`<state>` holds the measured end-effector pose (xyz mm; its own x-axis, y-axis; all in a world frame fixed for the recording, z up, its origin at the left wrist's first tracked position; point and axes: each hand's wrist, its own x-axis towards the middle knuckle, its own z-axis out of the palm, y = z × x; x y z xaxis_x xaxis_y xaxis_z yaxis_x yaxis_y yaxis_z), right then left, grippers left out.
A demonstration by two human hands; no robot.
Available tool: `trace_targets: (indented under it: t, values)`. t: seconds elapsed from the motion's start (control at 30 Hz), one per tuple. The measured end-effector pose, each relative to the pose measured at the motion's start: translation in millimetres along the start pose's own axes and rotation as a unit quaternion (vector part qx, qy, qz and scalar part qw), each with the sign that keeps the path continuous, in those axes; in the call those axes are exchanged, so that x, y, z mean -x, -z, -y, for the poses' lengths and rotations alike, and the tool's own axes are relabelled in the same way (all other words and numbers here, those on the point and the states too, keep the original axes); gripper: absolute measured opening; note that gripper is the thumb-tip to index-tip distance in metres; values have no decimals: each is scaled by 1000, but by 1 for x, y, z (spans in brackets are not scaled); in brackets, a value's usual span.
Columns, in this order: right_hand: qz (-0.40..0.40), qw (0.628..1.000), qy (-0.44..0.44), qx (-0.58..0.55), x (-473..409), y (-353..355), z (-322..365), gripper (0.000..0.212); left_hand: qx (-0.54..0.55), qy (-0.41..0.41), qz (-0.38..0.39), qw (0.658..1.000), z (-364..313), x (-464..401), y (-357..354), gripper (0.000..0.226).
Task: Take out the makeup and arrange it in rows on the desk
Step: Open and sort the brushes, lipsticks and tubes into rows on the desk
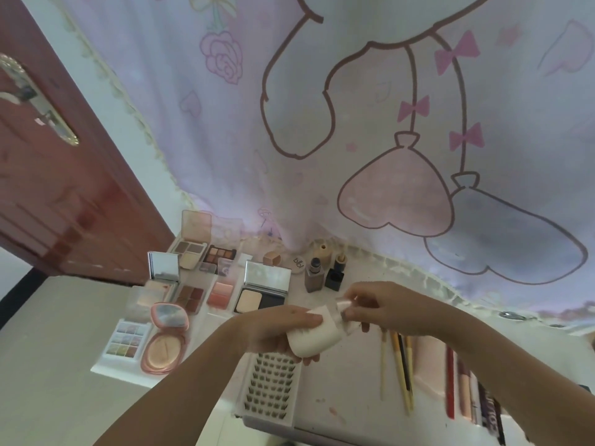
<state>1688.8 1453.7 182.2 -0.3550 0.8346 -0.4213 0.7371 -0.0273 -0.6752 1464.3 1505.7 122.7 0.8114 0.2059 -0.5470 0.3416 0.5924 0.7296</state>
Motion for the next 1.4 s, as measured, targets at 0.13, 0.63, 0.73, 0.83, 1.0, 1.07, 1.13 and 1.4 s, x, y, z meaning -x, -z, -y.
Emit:
trace_targets:
  t: [0.13,0.63,0.73,0.83,1.0,1.07,1.13,1.4]
  values:
    - [-84,996,16,-8,-6,0,-24,16,104,-15,-71,992,25,1,3,47]
    - [-194,891,-262,-316,-118,-85,-86,14,-277,-68,-537,794,37,-69,8,20]
    - [-179,913,-266,-252,-127,-88,-86,17,-277,-62,-545,789,47,-75,12,21]
    - [-182,926,-256,-209,-128,-87,-85,19,-292,-65,-552,778,50,-79,15,21]
    - [-204,920,-255,-215,-120,-83,-84,43,-333,-75,-564,752,49,-77,14,41]
    - [-199,921,-256,-216,-107,-71,-86,46,-332,-102,-596,724,51,-68,12,47]
    - [-193,930,-240,-201,-85,-53,-95,36,-304,-129,-635,699,54,-58,4,39]
    - [-207,929,-304,-44,30,-7,-172,21,-560,-270,-379,685,53,-133,-94,29]
